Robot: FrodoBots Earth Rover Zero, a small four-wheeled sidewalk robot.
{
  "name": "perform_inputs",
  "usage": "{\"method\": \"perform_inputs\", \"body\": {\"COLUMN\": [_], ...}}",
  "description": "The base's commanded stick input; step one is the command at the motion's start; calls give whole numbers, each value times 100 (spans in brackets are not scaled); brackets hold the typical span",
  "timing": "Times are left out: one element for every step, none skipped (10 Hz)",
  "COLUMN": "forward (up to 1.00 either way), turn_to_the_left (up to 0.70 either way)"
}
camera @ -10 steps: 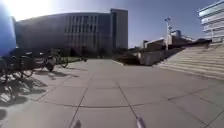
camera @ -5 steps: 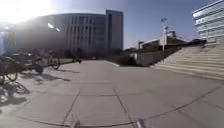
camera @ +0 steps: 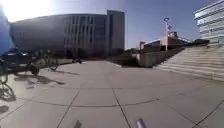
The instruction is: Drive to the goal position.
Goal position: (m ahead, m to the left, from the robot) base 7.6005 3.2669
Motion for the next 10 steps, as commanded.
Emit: {"method": "perform_inputs", "body": {"forward": [70, 70, 70, 70, 70, 70, 70, 70, 70, 70], "turn_to_the_left": [0, 0, 0, 0, 0, 0, 0, 0, 0, 6]}}
